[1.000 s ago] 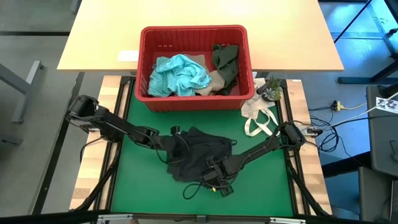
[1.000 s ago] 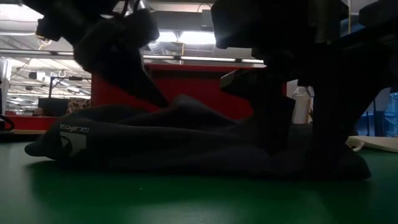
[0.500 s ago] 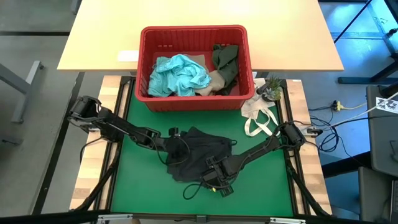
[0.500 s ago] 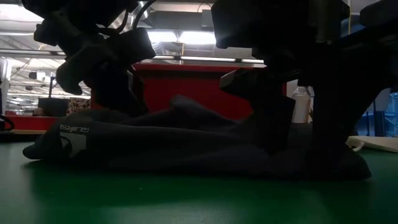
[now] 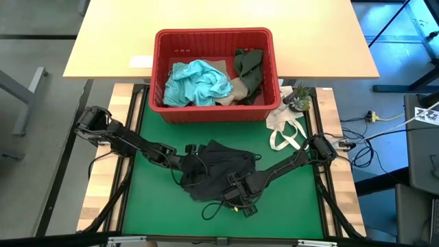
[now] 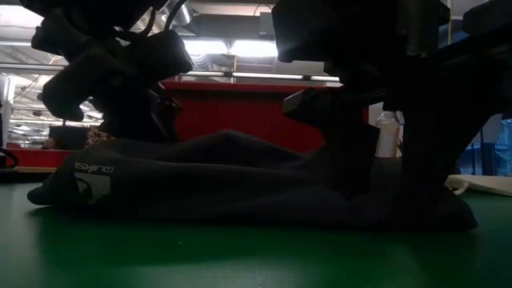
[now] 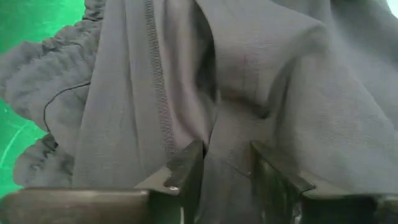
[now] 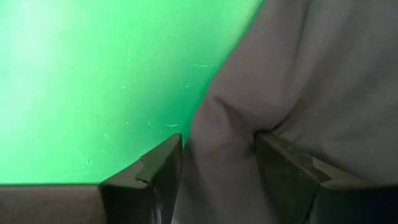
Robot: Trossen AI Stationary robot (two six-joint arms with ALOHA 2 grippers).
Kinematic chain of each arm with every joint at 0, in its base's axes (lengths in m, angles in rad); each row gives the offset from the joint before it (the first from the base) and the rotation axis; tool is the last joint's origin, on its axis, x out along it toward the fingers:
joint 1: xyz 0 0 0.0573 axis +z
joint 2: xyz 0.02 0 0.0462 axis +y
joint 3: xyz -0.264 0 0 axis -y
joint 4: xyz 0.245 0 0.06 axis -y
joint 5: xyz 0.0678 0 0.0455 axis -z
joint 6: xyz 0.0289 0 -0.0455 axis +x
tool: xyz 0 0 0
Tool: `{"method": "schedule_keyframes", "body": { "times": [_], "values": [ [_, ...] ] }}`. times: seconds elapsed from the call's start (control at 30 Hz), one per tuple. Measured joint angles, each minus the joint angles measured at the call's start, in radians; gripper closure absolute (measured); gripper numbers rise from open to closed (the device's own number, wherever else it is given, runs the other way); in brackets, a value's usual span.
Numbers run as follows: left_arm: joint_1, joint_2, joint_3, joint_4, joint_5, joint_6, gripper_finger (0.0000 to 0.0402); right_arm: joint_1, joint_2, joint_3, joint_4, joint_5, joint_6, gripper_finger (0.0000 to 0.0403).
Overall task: Fold Laundry from Bin
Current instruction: Fold the black shorts from the red laundry bin
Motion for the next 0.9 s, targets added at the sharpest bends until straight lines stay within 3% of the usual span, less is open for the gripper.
{"method": "schedule_keyframes", "body": {
  "times": [0.4,0.7,0.9],
  "values": [
    [0.001,-0.014,0.0,-0.002,-0.037,0.001,0.0394,0.0,0.0,0.0,0.002,0.0,0.0,0.0198],
    [0.008,-0.101,0.0,-0.142,-0.245,-0.069,0.0399,0.0,0.0,-0.001,0.002,0.0,0.002,0.0198],
    [0.017,-0.108,0.0,-0.224,-0.25,-0.082,0.04,0.0,0.0,-0.001,0.002,0.0,0.02,0.0198]
  ]
}}
